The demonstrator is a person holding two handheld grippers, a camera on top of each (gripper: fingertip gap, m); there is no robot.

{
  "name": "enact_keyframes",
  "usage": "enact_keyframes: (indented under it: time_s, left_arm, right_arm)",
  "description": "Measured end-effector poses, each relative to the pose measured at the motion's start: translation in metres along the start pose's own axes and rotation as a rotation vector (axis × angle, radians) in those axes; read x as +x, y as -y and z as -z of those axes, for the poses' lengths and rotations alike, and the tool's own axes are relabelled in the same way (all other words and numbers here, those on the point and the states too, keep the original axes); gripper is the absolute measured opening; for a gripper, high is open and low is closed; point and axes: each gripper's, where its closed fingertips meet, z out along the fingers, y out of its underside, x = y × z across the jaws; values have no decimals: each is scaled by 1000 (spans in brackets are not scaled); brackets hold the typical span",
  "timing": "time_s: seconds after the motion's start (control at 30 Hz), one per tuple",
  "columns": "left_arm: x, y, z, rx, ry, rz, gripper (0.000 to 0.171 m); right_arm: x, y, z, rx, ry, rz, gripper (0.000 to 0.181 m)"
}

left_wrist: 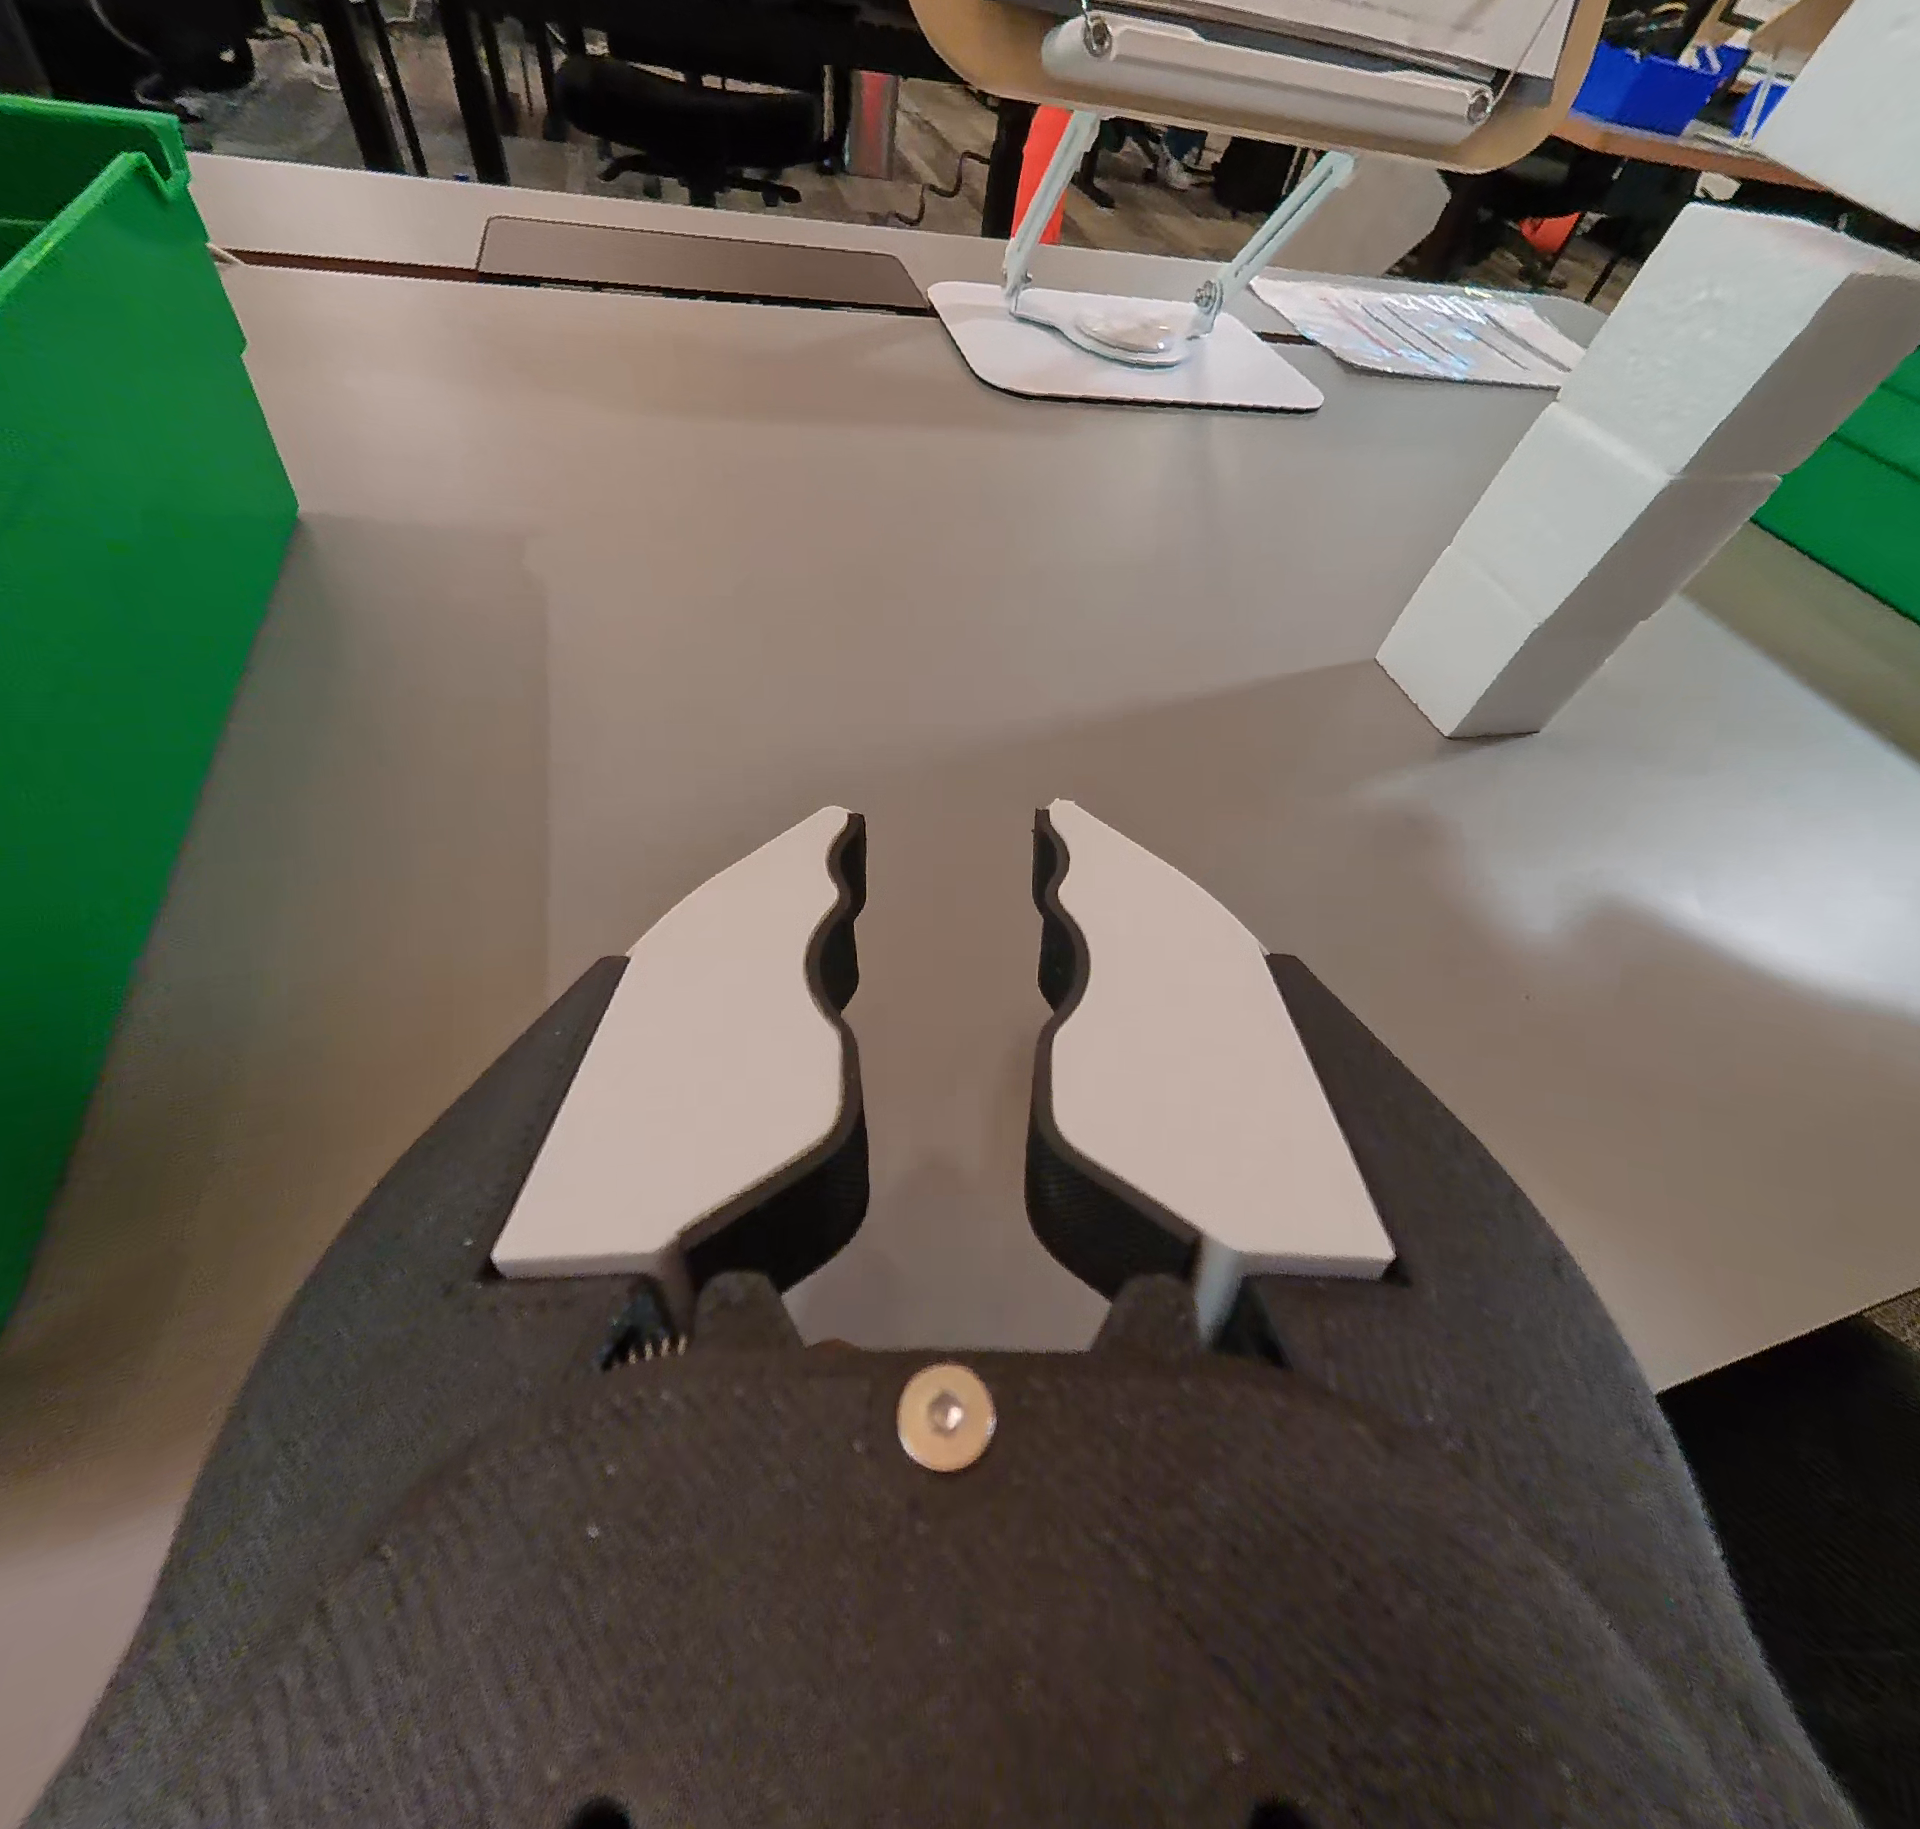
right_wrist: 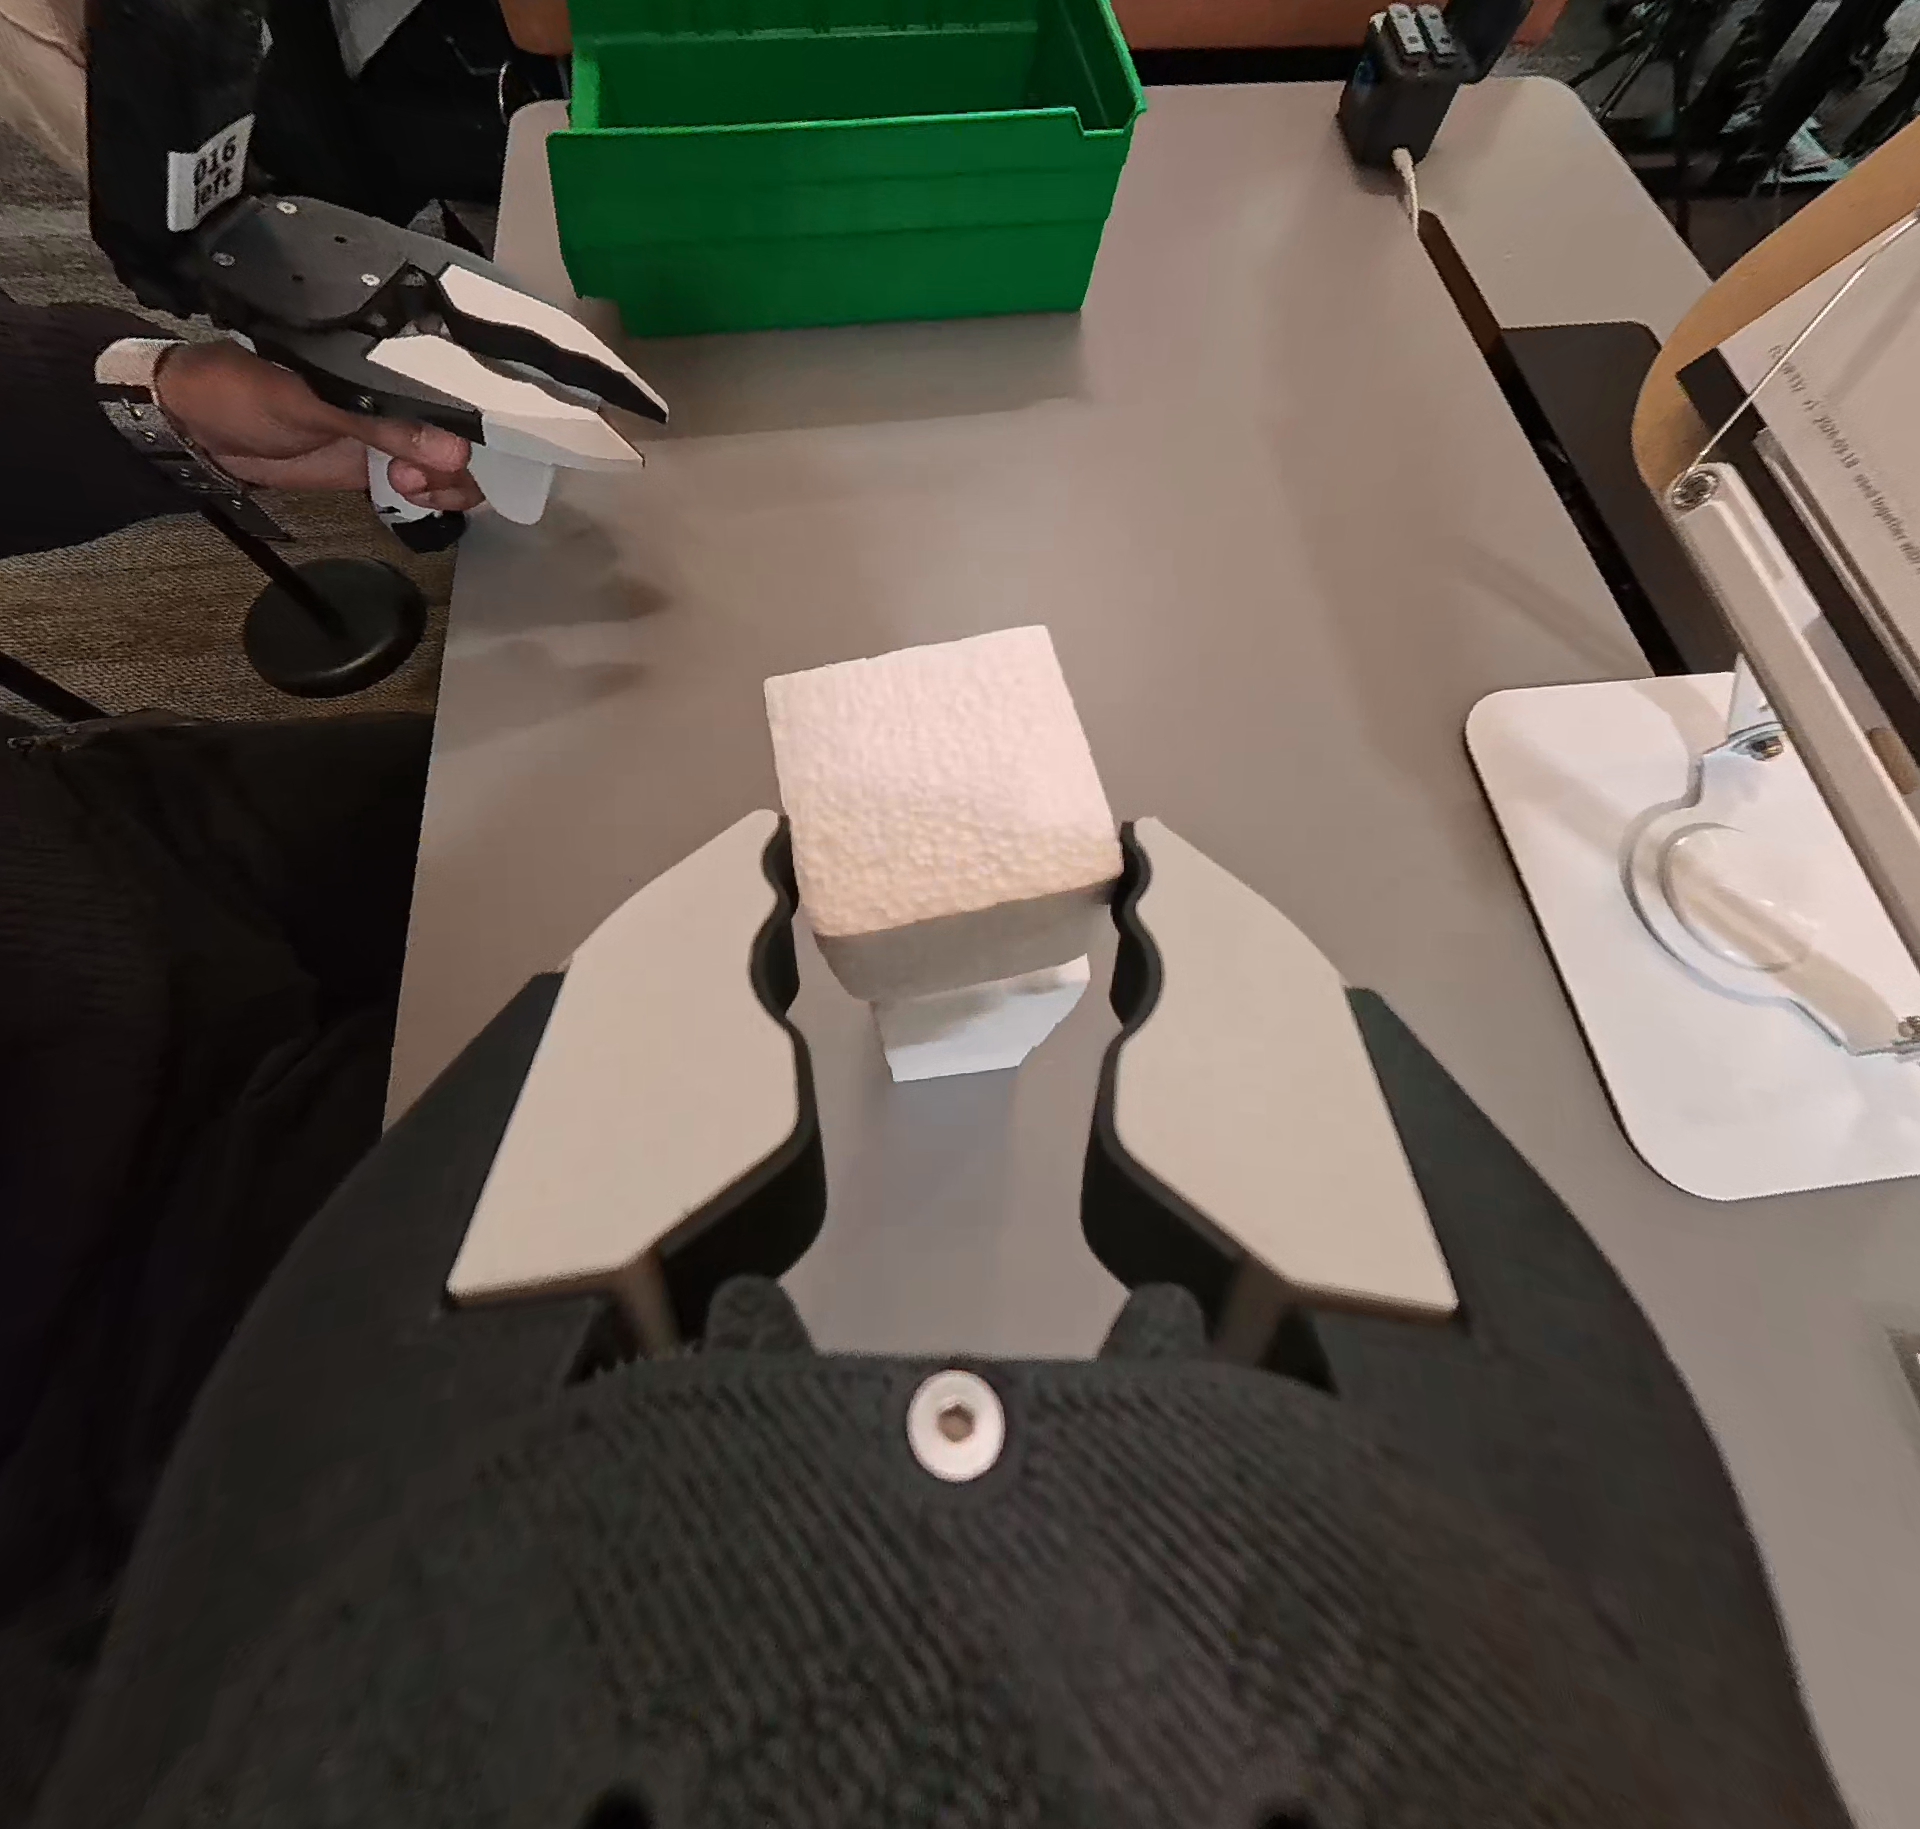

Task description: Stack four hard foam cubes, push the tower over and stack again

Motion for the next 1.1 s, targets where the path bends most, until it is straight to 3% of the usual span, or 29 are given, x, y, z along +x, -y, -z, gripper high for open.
enact_keyframes:
  time_s: [1.1]
  left_arm:
    - [1, -2, -1, -14, -4, -6, 32]
  right_arm:
    - [6, -8, -6, 3, -9, -40, 60]
